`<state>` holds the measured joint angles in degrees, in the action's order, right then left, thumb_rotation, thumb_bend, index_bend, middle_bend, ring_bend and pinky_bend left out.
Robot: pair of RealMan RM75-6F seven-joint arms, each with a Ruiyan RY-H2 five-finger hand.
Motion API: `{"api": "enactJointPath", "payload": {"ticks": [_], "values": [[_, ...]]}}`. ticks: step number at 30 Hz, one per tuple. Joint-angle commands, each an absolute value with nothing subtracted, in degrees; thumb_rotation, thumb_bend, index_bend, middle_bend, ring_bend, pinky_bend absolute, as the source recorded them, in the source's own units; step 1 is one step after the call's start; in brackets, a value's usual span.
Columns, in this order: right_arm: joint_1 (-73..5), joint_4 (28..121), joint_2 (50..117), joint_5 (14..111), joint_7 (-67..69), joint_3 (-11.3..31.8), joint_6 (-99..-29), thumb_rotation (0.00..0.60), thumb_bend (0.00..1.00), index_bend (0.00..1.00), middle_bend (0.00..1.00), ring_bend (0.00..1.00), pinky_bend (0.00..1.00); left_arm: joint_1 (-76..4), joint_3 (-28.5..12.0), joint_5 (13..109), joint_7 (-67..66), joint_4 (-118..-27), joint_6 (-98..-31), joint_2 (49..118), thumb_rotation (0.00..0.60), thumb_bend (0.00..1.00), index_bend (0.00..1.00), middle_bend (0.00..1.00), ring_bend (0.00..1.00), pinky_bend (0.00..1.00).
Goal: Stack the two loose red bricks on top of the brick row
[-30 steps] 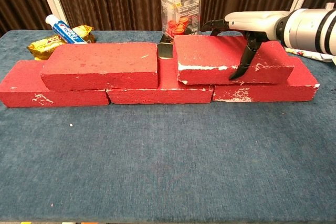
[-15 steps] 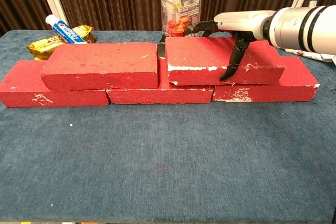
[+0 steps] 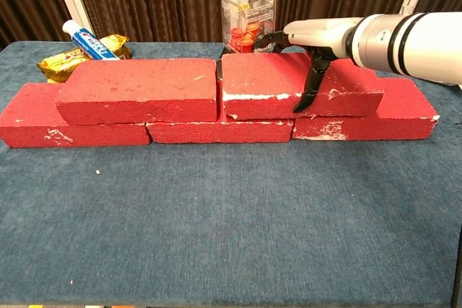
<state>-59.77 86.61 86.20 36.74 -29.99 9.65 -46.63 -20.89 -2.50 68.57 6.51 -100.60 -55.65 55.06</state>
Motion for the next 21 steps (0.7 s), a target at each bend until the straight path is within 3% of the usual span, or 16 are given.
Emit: {"api": "enactJointPath", "payload": {"ticks": [1,21], "values": [[-60.2,86.5,86.5,36.1,-30.5,9.5,-46.9,0.6,0.0,0.0,0.27,0.0,0.0,-20.6,-2.6,69.2,7.1,-100.4,-56.1,55.2,0.6,0.0,0.0,0.0,0.0,0.0],[-62.0,85.1,87.6,33.7,-30.7,9.0,-46.6,0.6,0.0,0.0,0.27,0.0,0.0,-19.6,-2.9,72.5,8.8,-98.9,-59.1,56.3,0.6,0.0,0.0,0.0,0.0,0.0]]}}
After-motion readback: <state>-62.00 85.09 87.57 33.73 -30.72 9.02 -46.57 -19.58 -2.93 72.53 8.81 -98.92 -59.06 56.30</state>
